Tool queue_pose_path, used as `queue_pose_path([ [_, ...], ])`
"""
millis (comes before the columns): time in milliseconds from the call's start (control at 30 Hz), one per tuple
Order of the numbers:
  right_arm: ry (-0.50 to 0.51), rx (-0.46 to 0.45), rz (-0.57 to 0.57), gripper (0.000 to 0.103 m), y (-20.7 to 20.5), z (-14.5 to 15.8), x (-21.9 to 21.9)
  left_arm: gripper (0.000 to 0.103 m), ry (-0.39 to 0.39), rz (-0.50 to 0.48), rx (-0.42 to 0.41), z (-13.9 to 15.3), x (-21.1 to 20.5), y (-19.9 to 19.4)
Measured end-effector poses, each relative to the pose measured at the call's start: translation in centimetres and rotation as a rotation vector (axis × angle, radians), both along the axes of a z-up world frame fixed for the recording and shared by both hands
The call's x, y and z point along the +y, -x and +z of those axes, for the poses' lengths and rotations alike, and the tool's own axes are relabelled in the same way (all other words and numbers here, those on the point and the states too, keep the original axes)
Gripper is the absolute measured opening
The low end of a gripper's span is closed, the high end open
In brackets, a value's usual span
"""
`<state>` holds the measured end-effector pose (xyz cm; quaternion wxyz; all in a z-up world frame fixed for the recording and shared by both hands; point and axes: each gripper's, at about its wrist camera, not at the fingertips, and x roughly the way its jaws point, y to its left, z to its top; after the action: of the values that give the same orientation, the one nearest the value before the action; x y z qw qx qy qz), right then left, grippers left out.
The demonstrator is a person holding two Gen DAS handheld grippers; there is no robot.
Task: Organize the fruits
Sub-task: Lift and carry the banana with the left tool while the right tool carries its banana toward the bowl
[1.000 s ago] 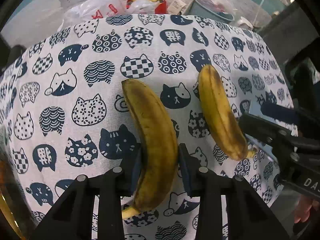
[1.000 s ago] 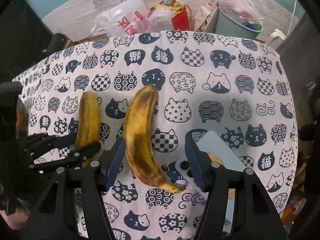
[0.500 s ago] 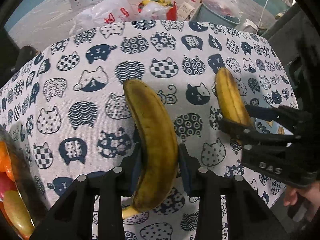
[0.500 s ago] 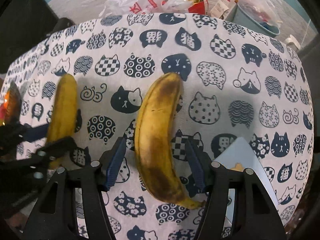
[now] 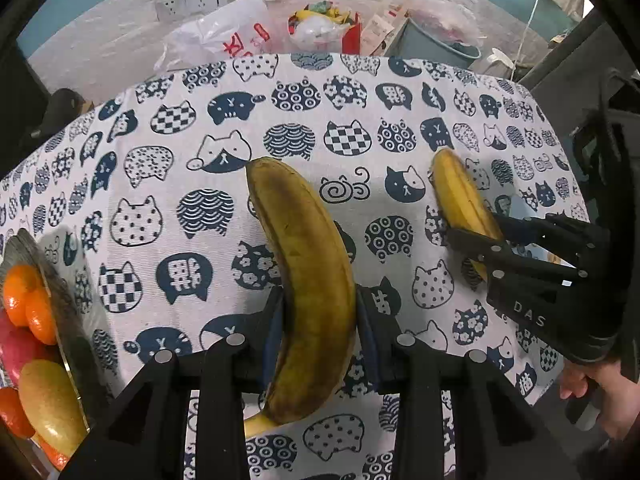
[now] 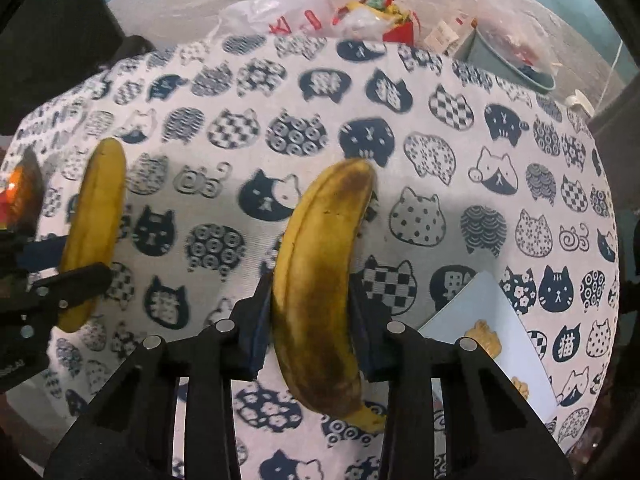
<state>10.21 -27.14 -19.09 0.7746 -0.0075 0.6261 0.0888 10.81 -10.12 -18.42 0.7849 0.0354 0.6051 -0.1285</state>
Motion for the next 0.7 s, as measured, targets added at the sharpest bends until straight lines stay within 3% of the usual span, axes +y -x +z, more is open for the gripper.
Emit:
queue_pose_path([
  [700, -0.163, -0.129, 0.053, 0.034, 1.6, 7.5, 3.6, 0.035, 0.018, 0.037, -0.111, 5.8, 4.0, 2.9],
])
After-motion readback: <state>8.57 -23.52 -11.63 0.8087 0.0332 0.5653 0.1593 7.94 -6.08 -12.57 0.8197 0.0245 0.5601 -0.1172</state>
